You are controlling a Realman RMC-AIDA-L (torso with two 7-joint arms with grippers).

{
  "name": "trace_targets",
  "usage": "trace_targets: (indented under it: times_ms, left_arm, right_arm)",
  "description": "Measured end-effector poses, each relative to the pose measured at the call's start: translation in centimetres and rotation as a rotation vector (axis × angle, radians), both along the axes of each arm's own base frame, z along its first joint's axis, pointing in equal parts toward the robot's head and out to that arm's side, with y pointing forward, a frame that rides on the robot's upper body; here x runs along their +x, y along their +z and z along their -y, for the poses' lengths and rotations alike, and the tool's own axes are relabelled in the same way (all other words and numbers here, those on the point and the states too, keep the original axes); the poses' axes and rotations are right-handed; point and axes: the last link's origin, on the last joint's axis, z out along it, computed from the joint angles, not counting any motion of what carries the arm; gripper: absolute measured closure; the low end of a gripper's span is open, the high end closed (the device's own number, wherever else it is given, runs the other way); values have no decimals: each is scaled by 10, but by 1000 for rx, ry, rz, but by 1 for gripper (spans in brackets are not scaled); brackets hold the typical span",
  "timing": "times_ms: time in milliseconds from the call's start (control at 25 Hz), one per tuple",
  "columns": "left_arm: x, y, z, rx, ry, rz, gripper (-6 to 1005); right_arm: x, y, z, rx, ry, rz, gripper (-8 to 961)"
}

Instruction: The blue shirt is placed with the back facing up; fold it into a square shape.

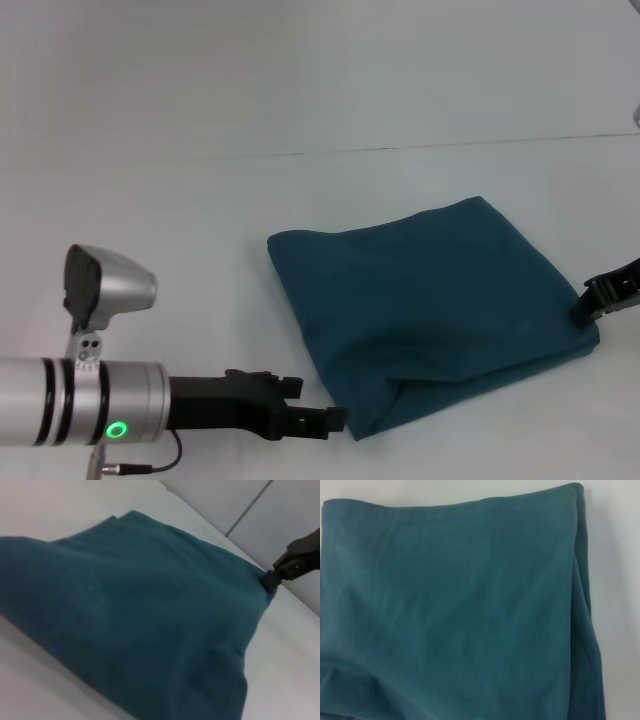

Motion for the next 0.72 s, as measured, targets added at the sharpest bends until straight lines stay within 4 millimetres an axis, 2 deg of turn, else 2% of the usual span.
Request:
trace_targets:
  times_ms: [440,720]
  left_arm:
    - [18,-15,-8,-30,21,-64,113]
    - [23,-18,-11,-48,48,-78,114]
  right_arm:
    - [0,0,0,-4,4,4,932]
    - [0,-1,1,-4,5,1,929]
